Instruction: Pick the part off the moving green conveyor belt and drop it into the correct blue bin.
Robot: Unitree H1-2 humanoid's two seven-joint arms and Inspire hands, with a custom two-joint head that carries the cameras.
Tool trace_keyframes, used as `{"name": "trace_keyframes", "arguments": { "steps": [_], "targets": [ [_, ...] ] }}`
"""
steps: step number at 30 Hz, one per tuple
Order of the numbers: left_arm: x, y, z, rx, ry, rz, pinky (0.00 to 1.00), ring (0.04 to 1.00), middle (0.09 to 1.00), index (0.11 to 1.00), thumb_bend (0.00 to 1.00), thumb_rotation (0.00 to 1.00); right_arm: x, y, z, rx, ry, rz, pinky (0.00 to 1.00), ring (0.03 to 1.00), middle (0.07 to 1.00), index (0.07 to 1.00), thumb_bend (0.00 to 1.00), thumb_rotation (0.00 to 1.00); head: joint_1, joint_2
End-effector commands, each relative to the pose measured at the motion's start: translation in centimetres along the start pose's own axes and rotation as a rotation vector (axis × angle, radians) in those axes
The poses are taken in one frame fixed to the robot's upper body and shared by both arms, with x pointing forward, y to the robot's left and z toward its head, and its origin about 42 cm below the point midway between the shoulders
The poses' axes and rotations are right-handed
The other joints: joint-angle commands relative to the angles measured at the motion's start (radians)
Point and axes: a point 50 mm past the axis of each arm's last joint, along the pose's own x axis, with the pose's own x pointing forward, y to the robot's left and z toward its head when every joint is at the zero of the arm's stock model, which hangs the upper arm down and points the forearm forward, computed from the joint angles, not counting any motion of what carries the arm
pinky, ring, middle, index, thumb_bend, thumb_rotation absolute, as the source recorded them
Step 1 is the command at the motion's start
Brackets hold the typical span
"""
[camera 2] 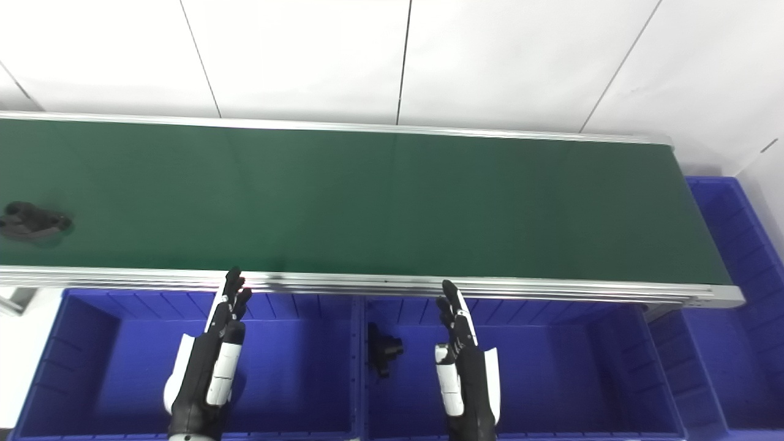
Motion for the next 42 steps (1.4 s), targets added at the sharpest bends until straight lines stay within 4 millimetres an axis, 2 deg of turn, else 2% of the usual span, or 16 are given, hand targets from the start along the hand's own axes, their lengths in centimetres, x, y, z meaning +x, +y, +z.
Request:
{"name": "trace_keyframes", "arguments": {
  "steps": [1,42],
  "targets": [
    [0.07,-1.12,1.16,-0.038,-0.051,-0.013,1.0,0.97,1.0,1.0,0.69,1.0,0.0,0.08,0.8,0.009,-0.067,0.009,0.93,0.932,0.96,0.942,0.79,1.0,0.001,0.001],
    [0.06,-1.26,1.07,-0.013,-0.036,-0.028,1.0,0.964,1.0,1.0,0.7,1.0,0.05,0.1,0.66,0.0,-0.055,0.023,0.92,0.929,0.966,0.946,0.77,1.0,-0.001,0.002]
  ]
}}
